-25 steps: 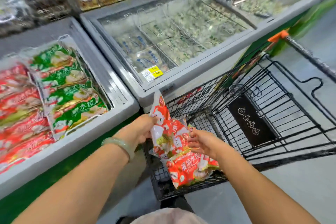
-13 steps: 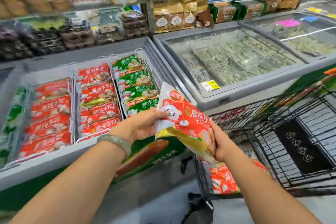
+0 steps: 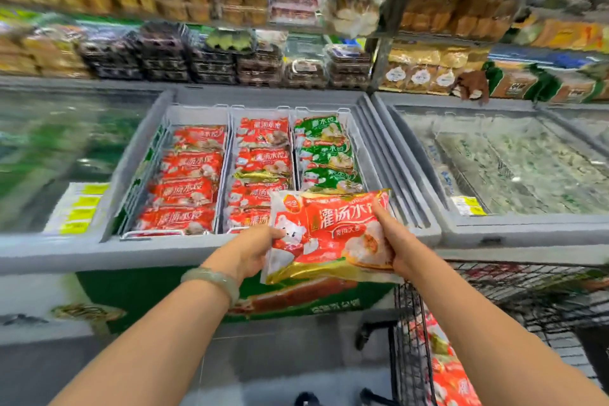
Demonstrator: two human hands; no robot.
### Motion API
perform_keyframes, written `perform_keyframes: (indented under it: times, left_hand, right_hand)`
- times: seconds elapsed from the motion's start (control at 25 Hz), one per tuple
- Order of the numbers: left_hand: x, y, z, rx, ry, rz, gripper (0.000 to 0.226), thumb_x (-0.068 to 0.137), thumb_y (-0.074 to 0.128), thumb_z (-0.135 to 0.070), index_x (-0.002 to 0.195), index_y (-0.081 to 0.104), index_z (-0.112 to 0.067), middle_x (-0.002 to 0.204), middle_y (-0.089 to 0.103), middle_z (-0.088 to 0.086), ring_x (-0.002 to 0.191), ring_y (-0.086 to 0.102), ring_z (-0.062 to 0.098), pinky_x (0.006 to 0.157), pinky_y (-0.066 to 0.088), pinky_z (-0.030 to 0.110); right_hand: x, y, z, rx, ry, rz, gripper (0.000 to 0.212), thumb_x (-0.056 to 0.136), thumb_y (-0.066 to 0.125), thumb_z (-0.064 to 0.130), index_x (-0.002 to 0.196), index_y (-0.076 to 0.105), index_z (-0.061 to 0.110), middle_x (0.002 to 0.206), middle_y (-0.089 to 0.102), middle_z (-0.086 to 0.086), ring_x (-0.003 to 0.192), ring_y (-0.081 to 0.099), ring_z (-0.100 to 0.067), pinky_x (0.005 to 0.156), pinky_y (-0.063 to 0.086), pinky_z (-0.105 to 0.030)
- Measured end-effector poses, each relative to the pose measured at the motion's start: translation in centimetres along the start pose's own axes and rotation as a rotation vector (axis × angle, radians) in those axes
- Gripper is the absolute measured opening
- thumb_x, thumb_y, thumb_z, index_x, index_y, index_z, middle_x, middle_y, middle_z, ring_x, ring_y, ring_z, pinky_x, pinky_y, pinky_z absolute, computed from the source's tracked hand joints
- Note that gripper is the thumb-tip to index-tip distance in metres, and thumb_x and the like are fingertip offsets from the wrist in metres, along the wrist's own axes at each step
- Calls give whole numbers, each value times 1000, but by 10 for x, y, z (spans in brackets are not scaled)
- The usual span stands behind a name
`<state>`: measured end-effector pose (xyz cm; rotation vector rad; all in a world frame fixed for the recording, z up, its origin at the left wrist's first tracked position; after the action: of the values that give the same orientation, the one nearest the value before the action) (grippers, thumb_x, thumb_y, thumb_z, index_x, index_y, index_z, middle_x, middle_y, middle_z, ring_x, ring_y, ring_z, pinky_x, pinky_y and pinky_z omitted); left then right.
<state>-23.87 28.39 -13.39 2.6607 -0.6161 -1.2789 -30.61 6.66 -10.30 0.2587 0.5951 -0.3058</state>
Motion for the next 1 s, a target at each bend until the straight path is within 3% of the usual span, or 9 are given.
perform_keyframes:
  times: [0.16, 0.4, 0.56, 0.64, 0.72, 0.88, 1.0]
  left_hand:
    - [14, -39, -1, -91, -30, -89, 36, 100, 40, -18, 130, 50, -2, 114, 66, 16, 92, 65, 28, 78, 53, 38]
    - [56, -79, -34, -181, 7, -182, 40, 102, 37, -24, 132, 51, -2, 129, 59, 21, 84, 63, 28, 73, 50, 39]
    - [82, -103, -67, -208, 43, -229, 33, 100, 41, -27, 124, 57, -10, 107, 72, 14, 94, 67, 30, 74, 57, 40]
    - [89, -115, -81, -216, 50, -231, 25, 99, 44, -28, 112, 61, -15, 95, 75, 8, 91, 69, 26, 66, 60, 38]
    - [96, -126, -96, -237, 55, -231, 21, 99, 44, -25, 108, 61, -15, 97, 73, 10, 88, 69, 25, 64, 61, 38]
    - [110, -161, -118, -242, 65, -284, 22, 99, 45, -25, 109, 61, -13, 91, 73, 10, 78, 71, 24, 67, 59, 39]
    - [125, -197, -132, -192, 23, -323, 24, 97, 49, -29, 111, 62, -15, 80, 76, 4, 71, 71, 17, 67, 59, 32]
  right_hand:
    - [27, 40, 8, -73, 21, 112, 30, 87, 62, 30, 107, 66, 8, 96, 73, -11, 81, 71, -25, 77, 58, -36]
    - [103, 82, 46, -107, -71, 108, 15, 85, 65, 9, 99, 67, 5, 88, 75, -14, 73, 72, -25, 68, 59, -35]
    - [167, 92, 72, -89, -76, 86, 18, 87, 63, 10, 103, 65, 3, 87, 74, -14, 73, 71, -26, 73, 59, -38]
    - [194, 94, 83, -86, -77, 42, 17, 87, 63, 12, 101, 66, 3, 82, 74, -13, 68, 71, -25, 72, 59, -39]
    - [218, 103, 92, -104, -78, 4, 18, 87, 64, 12, 101, 65, 2, 87, 72, -15, 71, 69, -27, 75, 58, -40]
    - [247, 148, 110, -148, -65, 44, 22, 84, 69, 18, 98, 67, 1, 94, 71, -20, 77, 68, -31, 83, 56, -45]
    - [270, 189, 127, -153, -63, 90, 26, 83, 70, 22, 98, 69, 1, 89, 73, -17, 74, 70, -29, 80, 57, -43]
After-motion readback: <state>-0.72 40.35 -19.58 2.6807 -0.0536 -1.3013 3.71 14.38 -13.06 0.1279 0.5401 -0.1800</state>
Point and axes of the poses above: each hand's wrist, its own x-axis towards the middle knuckle, its own y-axis out of the palm, z = x × y, the point moved 8 cm from there along x, towards the middle knuckle
